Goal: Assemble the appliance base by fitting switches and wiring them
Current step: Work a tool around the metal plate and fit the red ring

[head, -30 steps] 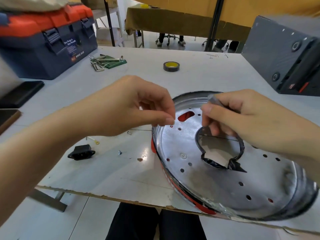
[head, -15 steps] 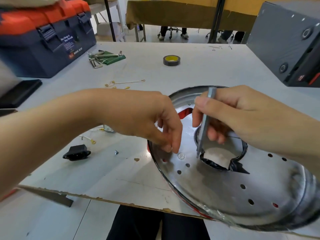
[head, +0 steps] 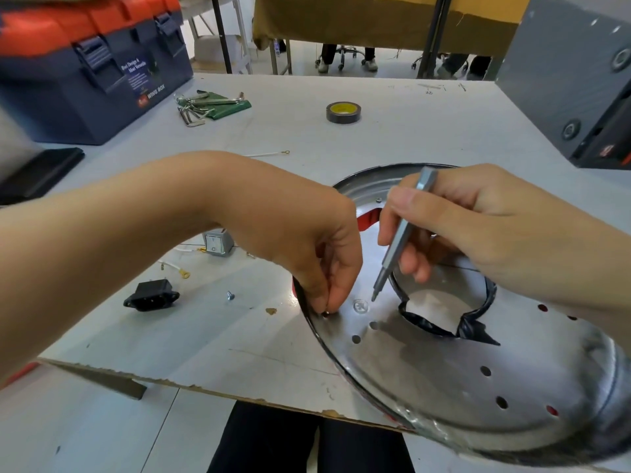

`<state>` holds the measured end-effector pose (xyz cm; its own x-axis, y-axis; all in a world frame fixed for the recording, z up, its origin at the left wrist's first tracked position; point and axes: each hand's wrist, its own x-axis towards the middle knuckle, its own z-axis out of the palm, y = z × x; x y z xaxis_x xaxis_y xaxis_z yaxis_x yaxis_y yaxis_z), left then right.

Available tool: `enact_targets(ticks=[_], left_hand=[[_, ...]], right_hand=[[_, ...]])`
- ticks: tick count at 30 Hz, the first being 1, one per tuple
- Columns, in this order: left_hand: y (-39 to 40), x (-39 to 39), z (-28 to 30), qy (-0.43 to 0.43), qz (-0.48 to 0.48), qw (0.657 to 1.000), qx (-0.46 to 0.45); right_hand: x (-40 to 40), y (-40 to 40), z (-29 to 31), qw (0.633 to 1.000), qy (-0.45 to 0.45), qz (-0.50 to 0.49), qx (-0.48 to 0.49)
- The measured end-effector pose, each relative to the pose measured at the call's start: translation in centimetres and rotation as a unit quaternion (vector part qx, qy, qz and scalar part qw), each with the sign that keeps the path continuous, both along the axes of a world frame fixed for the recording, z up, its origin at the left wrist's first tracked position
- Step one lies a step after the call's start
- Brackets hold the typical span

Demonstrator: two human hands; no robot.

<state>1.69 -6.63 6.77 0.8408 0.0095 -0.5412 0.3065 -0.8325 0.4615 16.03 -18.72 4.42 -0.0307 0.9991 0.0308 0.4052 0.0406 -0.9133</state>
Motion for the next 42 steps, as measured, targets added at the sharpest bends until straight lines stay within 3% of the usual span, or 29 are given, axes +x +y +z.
enact_targets(ticks=[11,21,42], left_hand=[[0.0,0.3,-0.3,0.022,0.031,0.999,-0.007],[-0.2,-0.2,-0.8,-0.015,0.063,0.996,0.055],[0.4,-0.5,-0.5,-0.041,0.024,0.998,0.044]], right_hand=[[0.0,-0.2,0.4,1.0,0.012,0.018,0.01],[-0.8,0.3,0.3,0.996,-0.01,0.087,0.032],[-1.1,1.2,-0.5,0.99,-0.062,0.121,0.049]])
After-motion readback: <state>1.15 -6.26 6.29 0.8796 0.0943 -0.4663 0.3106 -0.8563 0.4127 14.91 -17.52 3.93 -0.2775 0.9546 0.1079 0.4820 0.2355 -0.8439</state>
